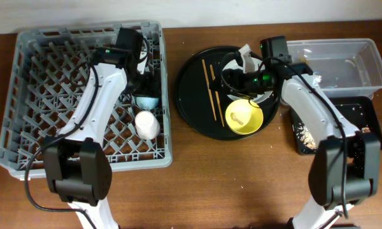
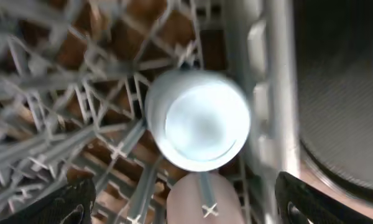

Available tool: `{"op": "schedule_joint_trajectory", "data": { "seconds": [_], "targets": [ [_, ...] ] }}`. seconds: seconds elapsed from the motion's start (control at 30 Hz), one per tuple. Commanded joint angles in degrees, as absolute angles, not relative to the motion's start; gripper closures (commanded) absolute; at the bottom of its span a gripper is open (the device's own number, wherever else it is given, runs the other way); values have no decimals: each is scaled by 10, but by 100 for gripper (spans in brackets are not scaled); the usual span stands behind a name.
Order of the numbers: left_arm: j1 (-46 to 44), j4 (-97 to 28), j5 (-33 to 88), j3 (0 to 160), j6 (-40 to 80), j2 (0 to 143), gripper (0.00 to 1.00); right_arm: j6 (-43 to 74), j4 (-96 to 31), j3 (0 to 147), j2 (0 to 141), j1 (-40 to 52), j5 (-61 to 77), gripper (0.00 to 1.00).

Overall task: Sort waste into correct bins and load items into the dishwasher rack
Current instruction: 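Place the blue cup upside down in the rack with the left gripper, then grasp the yellow bowl with the left gripper and set it in the rack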

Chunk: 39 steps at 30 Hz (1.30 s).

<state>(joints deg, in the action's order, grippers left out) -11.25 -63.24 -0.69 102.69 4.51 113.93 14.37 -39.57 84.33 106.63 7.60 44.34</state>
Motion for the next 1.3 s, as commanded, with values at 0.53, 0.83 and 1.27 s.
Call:
{"op": "schedule_joint_trajectory", "data": {
  "seconds": [0.53,0.83,1.27],
  "targets": [
    [-382,-556,82,1172,246,1363,58,124,-722,885,791,-98,130,17],
    [-393,-569,81,1197,245,1380,100,124,-727,885,791,-98,113,2],
    [-295,-629,-788,1397,222,1349,100,124,-727,885,791,-98,113,2]
  ]
}}
